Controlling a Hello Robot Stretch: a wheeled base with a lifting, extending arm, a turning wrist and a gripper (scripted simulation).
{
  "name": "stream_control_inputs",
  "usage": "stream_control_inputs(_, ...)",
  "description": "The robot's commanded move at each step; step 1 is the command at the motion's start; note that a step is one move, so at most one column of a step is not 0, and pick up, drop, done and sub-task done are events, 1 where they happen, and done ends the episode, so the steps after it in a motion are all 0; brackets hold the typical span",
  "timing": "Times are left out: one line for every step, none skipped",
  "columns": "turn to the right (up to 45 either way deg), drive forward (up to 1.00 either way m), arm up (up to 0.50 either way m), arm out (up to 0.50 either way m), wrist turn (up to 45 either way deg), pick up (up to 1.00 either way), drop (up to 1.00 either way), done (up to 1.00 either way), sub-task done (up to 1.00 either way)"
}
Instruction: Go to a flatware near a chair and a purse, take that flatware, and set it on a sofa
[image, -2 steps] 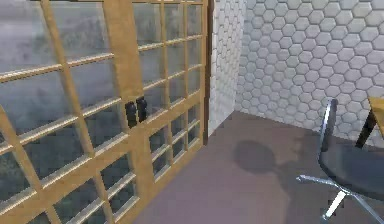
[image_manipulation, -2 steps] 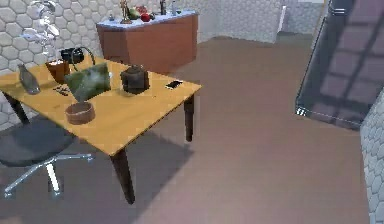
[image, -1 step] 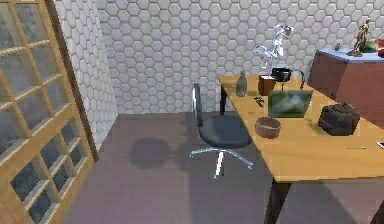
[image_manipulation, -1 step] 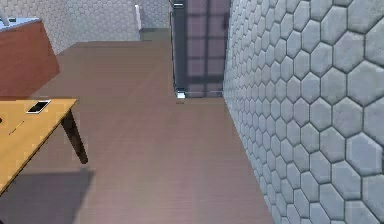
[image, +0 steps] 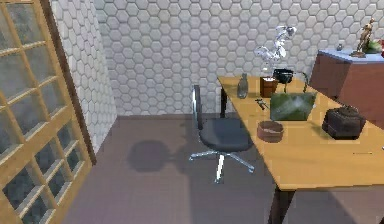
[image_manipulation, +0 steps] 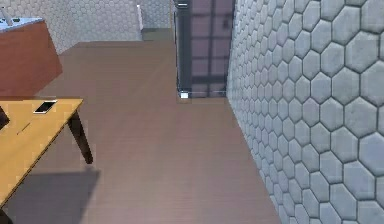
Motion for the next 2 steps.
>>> stream_control_inputs(6.0, 0.0, 0.0, 0.0, 0.0, 0.0, 0.0, 0.0, 0.0)
stream_control_inputs(0.0, 0.45, 0.0, 0.0, 0.0, 0.0, 0.0, 0.0, 0.0)
